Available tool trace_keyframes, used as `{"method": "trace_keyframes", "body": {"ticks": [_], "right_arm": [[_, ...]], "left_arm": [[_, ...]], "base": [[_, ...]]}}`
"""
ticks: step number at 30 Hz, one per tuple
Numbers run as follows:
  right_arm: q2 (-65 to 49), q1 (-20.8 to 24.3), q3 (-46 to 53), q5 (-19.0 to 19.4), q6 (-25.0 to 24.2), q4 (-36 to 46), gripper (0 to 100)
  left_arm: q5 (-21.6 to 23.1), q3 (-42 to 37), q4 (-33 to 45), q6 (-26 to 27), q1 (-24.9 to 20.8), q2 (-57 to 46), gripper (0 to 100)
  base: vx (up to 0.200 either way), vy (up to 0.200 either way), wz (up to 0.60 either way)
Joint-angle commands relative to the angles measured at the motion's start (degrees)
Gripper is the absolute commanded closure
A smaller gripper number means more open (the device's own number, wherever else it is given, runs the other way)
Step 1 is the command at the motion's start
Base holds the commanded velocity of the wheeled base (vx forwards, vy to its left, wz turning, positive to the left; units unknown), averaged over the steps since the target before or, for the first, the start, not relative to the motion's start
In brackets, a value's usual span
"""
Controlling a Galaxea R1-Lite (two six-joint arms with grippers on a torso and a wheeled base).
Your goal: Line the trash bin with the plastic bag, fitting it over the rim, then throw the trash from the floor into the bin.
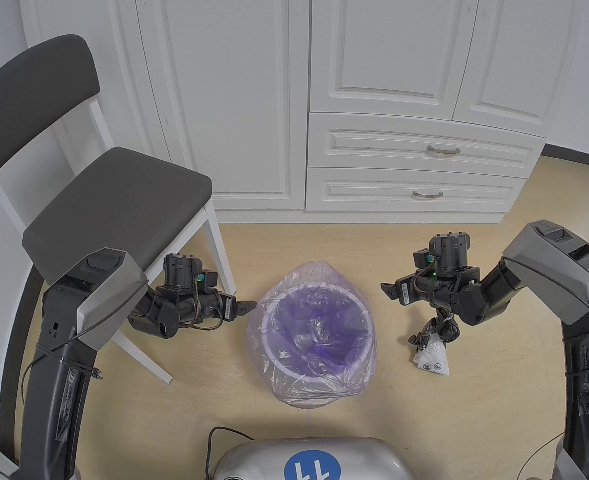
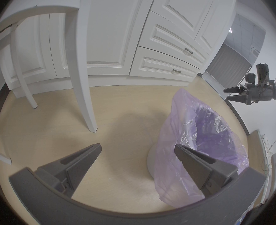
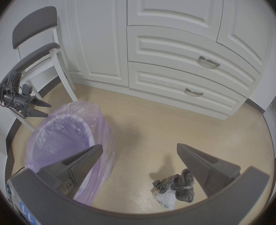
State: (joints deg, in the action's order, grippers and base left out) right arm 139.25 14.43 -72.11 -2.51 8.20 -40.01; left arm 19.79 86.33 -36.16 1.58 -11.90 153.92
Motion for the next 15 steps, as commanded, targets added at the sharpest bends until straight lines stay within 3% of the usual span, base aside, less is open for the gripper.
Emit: {"method": "trace_keyframes", "body": {"ticks": [1, 6, 15], "right_arm": [[7.0, -0.4, -5.1, 0.1, -1.8, 0.5, 0], [12.6, 0.4, -12.2, 0.1, -7.6, 3.1, 0], [16.6, 0.5, -16.7, 0.7, -10.5, 4.1, 0]], "left_arm": [[0.0, 0.9, 0.0, -0.1, 0.3, 1.3, 0], [0.0, 1.4, -0.1, -0.3, 0.3, 2.2, 0], [-0.7, 2.7, 0.4, -1.3, 0.2, 3.8, 0]], "base": [[0.000, 0.000, 0.00], [0.000, 0.000, 0.00], [0.000, 0.000, 0.00]]}}
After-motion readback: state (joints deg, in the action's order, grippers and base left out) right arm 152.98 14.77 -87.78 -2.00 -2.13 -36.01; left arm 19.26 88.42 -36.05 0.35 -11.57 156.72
